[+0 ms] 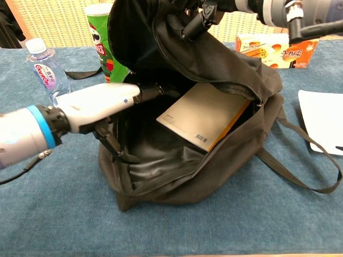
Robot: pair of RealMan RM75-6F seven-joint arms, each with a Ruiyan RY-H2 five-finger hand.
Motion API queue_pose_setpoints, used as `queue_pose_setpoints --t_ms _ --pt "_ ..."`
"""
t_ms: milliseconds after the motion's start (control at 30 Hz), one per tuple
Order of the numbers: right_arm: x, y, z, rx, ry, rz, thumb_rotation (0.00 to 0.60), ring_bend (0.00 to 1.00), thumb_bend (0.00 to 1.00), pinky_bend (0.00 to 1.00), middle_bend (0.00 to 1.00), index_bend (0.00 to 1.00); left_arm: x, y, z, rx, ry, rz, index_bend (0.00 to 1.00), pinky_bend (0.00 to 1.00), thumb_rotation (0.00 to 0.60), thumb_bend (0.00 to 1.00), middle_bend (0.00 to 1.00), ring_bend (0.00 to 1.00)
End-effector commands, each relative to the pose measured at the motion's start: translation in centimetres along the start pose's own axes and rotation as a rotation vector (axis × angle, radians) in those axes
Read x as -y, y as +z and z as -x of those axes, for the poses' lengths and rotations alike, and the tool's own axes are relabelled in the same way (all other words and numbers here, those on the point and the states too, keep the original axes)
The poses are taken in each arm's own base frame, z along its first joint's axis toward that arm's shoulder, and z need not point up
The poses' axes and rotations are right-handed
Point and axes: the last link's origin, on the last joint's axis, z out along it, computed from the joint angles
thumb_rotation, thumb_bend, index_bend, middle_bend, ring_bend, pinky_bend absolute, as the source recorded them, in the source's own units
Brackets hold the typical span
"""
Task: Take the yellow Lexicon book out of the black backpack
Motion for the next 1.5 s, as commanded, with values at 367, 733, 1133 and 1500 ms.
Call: queue_pose_setpoints --t_ms 367,733,1133,1500 --pt "0.2 -0.4 0.6 0.014 0.025 -0.013 0.6 0.55 0.78 0.5 0.65 0.61 -1.4 5.4 2.8 -0.011 0.003 -0.04 0.1 0.0 0.6 0.06 0.0 0.0" --pt "0.2 -0.4 1.5 0.024 0.03 0.01 0.6 0.55 0.78 0.5 0.65 0.61 -2.8 8.3 4.4 -0.008 -0.059 -0.076 0.1 0.0 0.6 0.07 0.0 0.0" --pt "0.6 -0.3 1.3 0.014 0.021 0.027 0.6 0.55 0.78 0.5 0.65 0.61 -3.7 11.2 4.4 -0.044 -0.02 -0.101 0.1 0.0 0.6 0.1 0.0 0.0" --pt "0.4 -0.4 1.0 0.015 0.019 0.042 0.6 0.55 0.78 0.5 0.65 0.61 -3.5 12.6 4.0 -0.041 0.017 -0.106 0.1 0.0 0.6 0.1 0.0 0.0"
